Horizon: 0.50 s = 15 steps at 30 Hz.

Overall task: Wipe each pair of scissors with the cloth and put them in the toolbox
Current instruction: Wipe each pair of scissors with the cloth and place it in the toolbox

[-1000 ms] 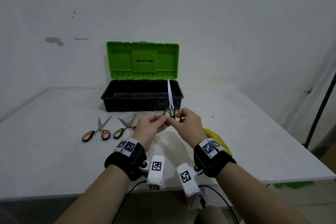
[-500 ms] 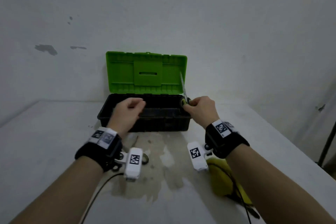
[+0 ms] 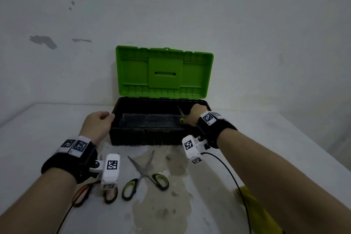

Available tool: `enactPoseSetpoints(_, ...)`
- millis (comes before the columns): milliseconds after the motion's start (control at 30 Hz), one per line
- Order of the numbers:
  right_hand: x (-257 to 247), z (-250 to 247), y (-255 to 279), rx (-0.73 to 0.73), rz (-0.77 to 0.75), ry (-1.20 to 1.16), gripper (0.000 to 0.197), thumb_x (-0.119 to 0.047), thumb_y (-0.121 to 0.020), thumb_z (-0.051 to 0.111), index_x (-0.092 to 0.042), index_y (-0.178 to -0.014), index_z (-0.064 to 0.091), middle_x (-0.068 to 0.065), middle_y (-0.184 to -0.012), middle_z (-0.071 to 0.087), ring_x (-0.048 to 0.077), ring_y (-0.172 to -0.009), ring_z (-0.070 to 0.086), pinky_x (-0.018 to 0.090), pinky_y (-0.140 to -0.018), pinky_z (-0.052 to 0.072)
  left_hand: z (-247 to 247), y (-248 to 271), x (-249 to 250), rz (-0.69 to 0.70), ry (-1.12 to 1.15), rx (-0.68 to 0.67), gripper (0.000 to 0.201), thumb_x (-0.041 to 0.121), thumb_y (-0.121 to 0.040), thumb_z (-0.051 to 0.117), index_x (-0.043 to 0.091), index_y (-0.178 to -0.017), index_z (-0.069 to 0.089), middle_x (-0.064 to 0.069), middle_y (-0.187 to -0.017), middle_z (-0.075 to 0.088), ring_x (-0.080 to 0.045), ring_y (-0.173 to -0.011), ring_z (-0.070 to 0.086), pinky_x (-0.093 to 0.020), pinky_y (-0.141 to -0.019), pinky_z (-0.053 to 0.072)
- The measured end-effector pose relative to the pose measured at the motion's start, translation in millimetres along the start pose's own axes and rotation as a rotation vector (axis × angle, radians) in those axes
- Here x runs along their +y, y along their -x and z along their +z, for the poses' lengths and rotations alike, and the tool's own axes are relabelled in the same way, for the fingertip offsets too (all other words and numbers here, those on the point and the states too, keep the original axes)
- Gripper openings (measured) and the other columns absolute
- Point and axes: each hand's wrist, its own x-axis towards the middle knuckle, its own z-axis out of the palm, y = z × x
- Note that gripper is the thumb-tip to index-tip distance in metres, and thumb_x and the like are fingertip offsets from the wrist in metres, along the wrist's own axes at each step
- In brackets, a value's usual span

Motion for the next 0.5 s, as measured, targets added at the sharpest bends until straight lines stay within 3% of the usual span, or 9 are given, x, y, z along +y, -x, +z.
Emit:
enactPoseSetpoints(100, -7.4, 13.6, -10.1, -0.052, 0.010, 0.008, 0.040, -0.046, -0.076, 0.075, -0.011, -0.065, 0.057, 0.005, -0.067, 0.063, 0.020, -0.061, 0.060, 0.029, -0.064, 0.053, 0.0, -4.1, -6.5, -0.004, 0.019, -0.001, 0.040, 0.020, -0.093, 0.064, -0.001, -0.127, 0.062, -0.017, -0.126, 0.065, -0.030, -0.115, 0.062, -0.046, -0.108, 0.044)
enactPoseSetpoints(200, -16.0, 23.8, -18.2, -0.053, 0.023, 0.053, 0.044, -0.051, -0.067, 0.079, -0.012, -0.062, 0.060, 0.008, -0.067, 0.066, 0.029, -0.066, 0.065, 0.042, -0.075, 0.058, 0.4, -7.6, -12.0, -0.004, 0.016, 0.008, 0.036, 0.015, -0.093, 0.061, 0.000, -0.126, 0.063, -0.017, -0.124, 0.066, -0.030, -0.113, 0.062, -0.046, -0.108, 0.045)
enactPoseSetpoints(367, -20.8, 40.6, -41.9, -0.104, 0.017, 0.169, 0.050, -0.058, -0.056, 0.080, -0.012, -0.066, 0.065, 0.009, -0.067, 0.068, 0.034, -0.068, 0.067, 0.053, -0.072, 0.057, 0.4, -8.4, -16.3, 0.003, 0.045, 0.009, 0.035, 0.015, -0.093, 0.062, 0.003, -0.125, 0.065, -0.017, -0.121, 0.067, -0.030, -0.110, 0.064, -0.047, -0.106, 0.046)
enactPoseSetpoints(500, -16.1, 44.9, -55.2, -0.153, 0.008, 0.236, 0.043, -0.049, -0.048, 0.085, -0.013, -0.062, 0.069, 0.008, -0.057, 0.069, 0.033, -0.060, 0.068, 0.058, -0.069, 0.055, 0.1, -7.4, -15.4, 0.008, 0.053, 0.017, 0.035, 0.015, -0.092, 0.062, 0.003, -0.124, 0.065, -0.016, -0.120, 0.068, -0.030, -0.109, 0.065, -0.047, -0.106, 0.047)
